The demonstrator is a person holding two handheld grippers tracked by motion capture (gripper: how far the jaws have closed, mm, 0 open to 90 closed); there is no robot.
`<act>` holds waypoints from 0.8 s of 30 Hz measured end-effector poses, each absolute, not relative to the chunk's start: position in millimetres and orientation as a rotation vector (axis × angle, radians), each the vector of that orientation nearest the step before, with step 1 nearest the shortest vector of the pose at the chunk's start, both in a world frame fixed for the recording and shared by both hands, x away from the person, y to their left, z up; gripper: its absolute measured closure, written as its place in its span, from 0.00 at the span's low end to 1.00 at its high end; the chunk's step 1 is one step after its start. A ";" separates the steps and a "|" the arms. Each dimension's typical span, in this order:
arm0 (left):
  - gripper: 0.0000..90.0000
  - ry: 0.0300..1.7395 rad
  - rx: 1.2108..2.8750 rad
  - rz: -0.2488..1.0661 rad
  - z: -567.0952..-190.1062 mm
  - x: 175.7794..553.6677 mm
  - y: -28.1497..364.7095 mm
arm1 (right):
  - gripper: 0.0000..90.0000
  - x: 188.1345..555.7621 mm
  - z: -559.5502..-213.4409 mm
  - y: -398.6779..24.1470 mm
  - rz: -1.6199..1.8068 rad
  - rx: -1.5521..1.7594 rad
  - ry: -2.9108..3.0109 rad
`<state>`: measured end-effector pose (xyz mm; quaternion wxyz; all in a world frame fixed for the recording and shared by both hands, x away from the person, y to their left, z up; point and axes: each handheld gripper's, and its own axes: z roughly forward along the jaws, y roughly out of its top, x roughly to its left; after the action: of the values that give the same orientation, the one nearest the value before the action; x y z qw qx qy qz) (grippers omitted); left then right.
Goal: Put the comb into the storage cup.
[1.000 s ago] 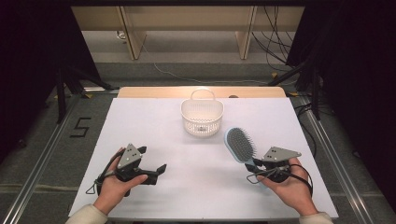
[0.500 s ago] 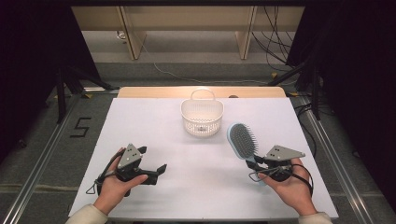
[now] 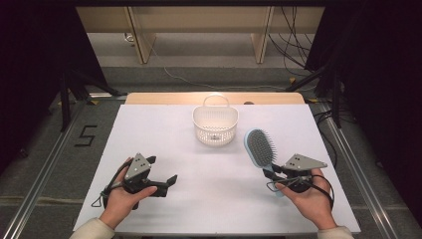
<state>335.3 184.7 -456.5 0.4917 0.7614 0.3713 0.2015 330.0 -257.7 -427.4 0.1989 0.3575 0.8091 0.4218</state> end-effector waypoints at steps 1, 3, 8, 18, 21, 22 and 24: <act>0.01 0.901 1.848 0.489 -456.5 335.3 184.6 | 0.78 330.0 -427.4 -257.7 1.181 1.001 2.260; 0.01 0.900 1.849 0.491 -456.5 335.2 184.4 | 0.78 330.1 -427.2 -258.0 1.183 1.004 2.257; 0.01 0.899 1.849 0.489 -456.5 335.3 184.0 | 0.78 330.2 -426.2 -259.0 1.194 1.012 2.245; 0.00 0.897 1.849 0.496 -456.7 335.3 183.2 | 0.78 330.1 -424.0 -260.1 1.219 1.020 2.214; 0.00 0.895 1.850 0.497 -456.8 335.5 183.1 | 0.78 330.2 -424.0 -260.2 1.223 1.023 2.207; 0.00 0.894 1.850 0.497 -456.7 335.5 183.2 | 0.78 330.3 -424.1 -260.3 1.226 1.025 2.204; 0.00 0.893 1.851 0.498 -456.8 335.5 183.1 | 0.78 330.6 -423.9 -260.7 1.230 1.023 2.200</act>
<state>335.5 183.1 -456.8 0.4912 0.7625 0.3677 0.2051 330.6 -260.7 -423.9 0.2094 0.3677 0.7909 0.4421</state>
